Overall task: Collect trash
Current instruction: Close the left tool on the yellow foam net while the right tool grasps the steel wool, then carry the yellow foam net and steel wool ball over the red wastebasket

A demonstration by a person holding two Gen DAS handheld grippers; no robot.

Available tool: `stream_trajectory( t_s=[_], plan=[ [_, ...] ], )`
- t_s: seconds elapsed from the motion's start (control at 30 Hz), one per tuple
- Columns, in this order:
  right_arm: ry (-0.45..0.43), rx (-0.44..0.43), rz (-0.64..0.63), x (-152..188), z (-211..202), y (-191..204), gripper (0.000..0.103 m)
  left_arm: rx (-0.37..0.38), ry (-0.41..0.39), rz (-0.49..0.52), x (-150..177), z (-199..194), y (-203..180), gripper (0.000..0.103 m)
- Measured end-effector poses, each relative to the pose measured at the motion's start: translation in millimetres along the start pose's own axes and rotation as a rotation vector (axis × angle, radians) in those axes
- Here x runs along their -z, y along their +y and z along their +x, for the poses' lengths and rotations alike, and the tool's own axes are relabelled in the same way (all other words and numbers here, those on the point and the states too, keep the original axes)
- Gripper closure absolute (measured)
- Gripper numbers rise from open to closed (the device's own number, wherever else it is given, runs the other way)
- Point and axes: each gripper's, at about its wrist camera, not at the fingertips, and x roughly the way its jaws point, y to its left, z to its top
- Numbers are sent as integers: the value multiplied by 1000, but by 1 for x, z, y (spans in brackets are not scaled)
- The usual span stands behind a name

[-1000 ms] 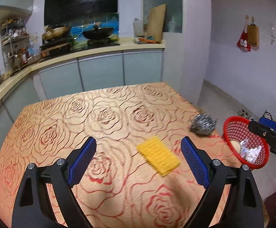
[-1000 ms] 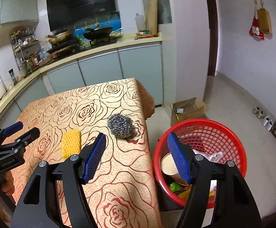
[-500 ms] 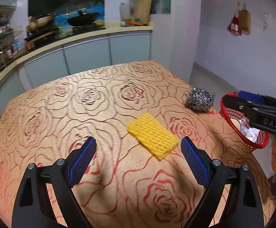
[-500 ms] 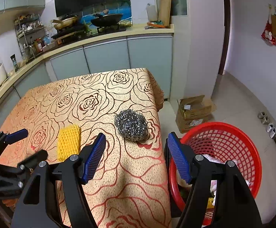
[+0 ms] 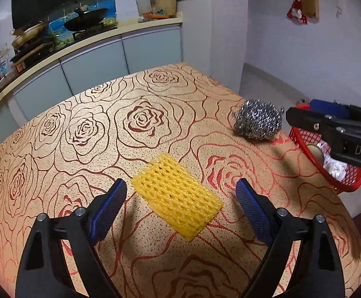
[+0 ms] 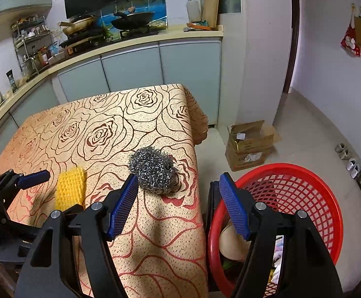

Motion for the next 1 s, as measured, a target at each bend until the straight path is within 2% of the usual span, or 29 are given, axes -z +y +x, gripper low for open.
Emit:
stream_trajectory(
  t_s=[0.07,0.23,0.47,0.6,0.67,0.77,1.0],
  plan=[
    [4,-5,-8,-1,3,1,37,-6,26,0,2,6,1,34],
    [19,-25,-30,-5,13,9,37,-8,39,-12,4,8,8,40],
    [63,-53,-57,-11,36,22,37,-4,45,-11,6,7,14,63],
    [94,-61,-78,-13,48,29,45,-3,47,-13,7,6,18,75],
    [110,-58,-83,-12,53,31,52,0,47,-19,8,5,21,79],
    [125,-48,-85,-10,59,32,57,4,50,-27,10,2,25,84],
    [115,-41,-90,-6,59,34,63,4,31,-66,13,-13,44,85]
  ],
)
